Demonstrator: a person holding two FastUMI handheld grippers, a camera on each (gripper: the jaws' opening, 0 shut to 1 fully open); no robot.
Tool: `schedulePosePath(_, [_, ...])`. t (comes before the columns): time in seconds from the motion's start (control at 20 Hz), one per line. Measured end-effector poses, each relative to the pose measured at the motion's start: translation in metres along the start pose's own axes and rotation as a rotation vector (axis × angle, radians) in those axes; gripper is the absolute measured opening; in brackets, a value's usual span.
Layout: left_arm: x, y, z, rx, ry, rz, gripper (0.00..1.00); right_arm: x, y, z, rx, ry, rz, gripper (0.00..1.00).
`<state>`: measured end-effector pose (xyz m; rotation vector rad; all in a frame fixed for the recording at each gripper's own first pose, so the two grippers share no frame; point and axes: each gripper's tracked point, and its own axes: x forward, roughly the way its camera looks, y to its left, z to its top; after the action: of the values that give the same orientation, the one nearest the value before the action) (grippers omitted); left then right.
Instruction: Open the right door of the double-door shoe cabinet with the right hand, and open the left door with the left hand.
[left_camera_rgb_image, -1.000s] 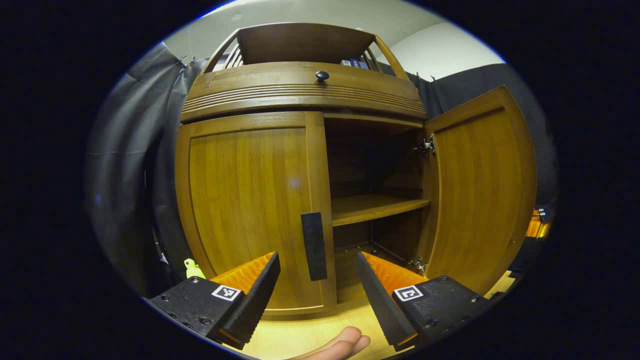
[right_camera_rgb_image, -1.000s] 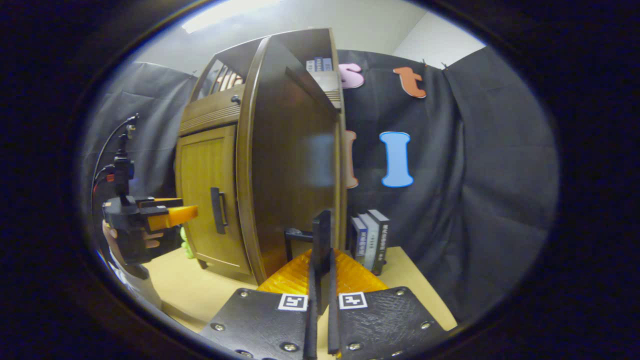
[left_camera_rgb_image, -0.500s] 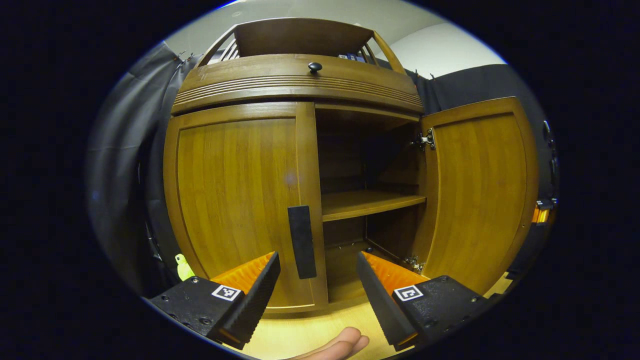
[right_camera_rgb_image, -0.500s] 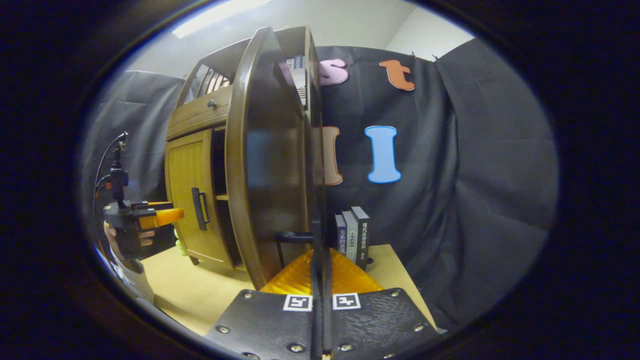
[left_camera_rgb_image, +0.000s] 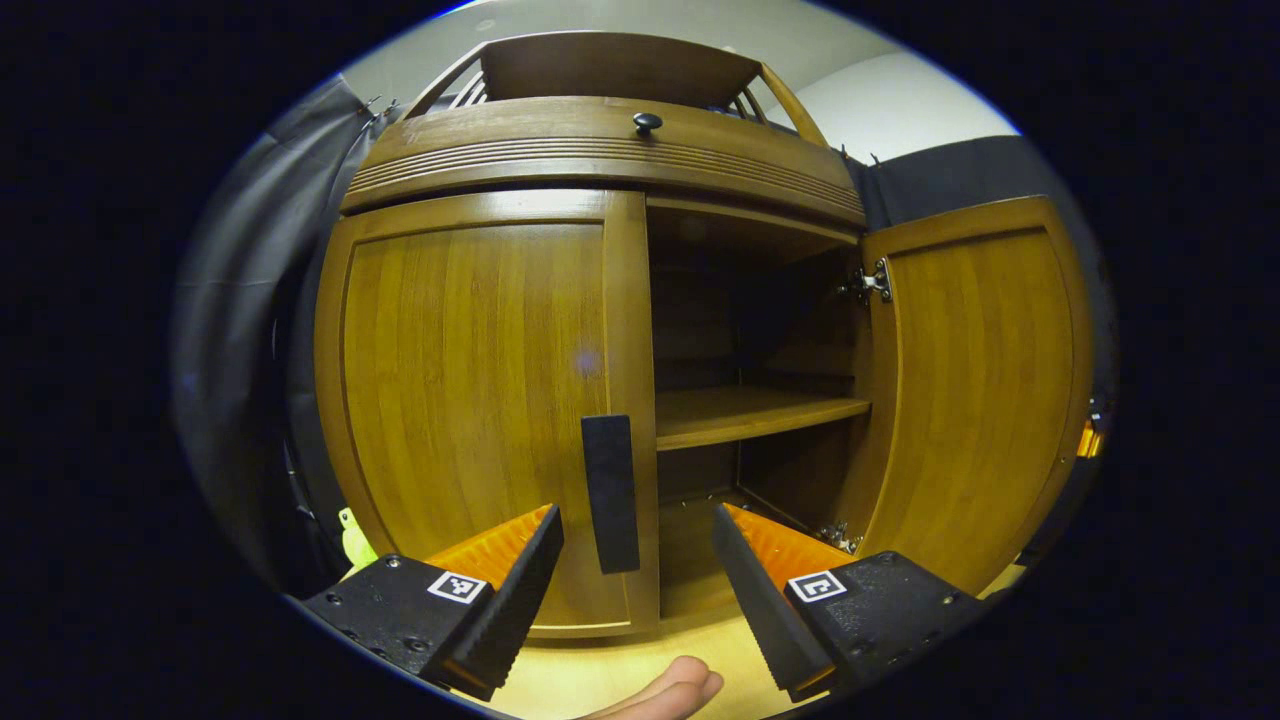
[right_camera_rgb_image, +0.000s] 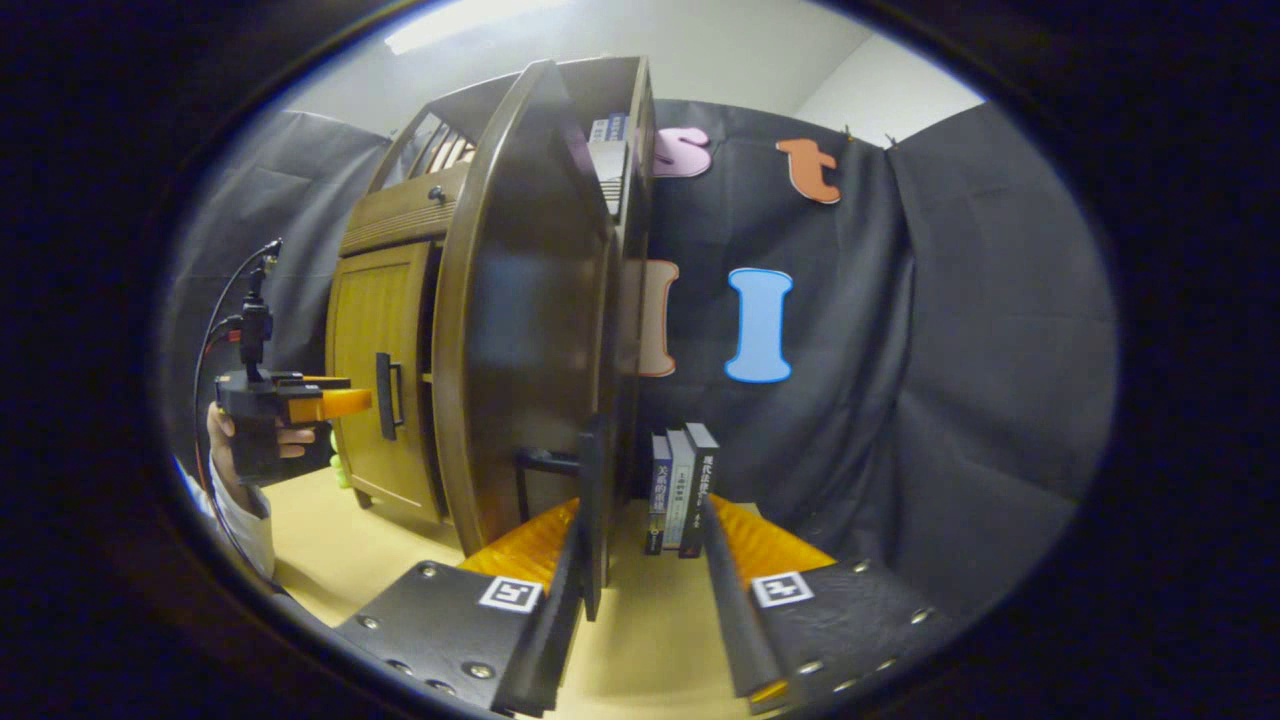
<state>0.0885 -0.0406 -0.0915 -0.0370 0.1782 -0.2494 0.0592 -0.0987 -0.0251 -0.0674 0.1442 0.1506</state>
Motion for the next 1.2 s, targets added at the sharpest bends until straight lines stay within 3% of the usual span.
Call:
schedulePosePath(0.05, [0.005, 0.004, 0.000, -0.012, -0.004, 0.005, 0.94, -0.006, -0.001, -0.001, 0.002, -0.007, -0.014, 0.65])
schedulePosePath(0.2, [0.021, 0.001, -0.005, -0.042, 0.003, -0.030, 0.94, -0.028, -0.017, 0.001, -0.053, -0.025, -0.095, 0.70])
schedulePosePath(0.3, [0.027, 0.005, -0.008, -0.048, -0.003, -0.025, 0.89, -0.058, -0.020, 0.016, -0.060, -0.051, -0.125, 1.00])
schedulePosePath(0.45, [0.044, 0.003, 0.001, -0.084, -0.063, -0.037, 0.93, -0.070, -0.026, 0.022, -0.054, -0.108, -0.202, 0.98])
schedulePosePath(0.6, [0.050, 0.005, -0.005, -0.081, -0.050, -0.032, 0.84, -0.097, -0.009, 0.024, -0.032, -0.163, -0.229, 0.97])
schedulePosePath(0.85, [0.058, 0.020, -0.005, 0.000, -0.055, 0.016, 0.40, -0.115, 0.053, 0.011, 0.044, -0.213, -0.140, 0.97])
schedulePosePath(0.9, [0.058, 0.019, 0.000, 0.002, -0.068, 0.010, 0.37, -0.116, 0.059, 0.005, 0.050, -0.202, -0.143, 0.98])
schedulePosePath(1.2, [0.058, 0.019, -0.005, 0.005, -0.049, 0.017, 0.34, -0.113, 0.100, -0.014, 0.007, -0.151, -0.154, 0.96])
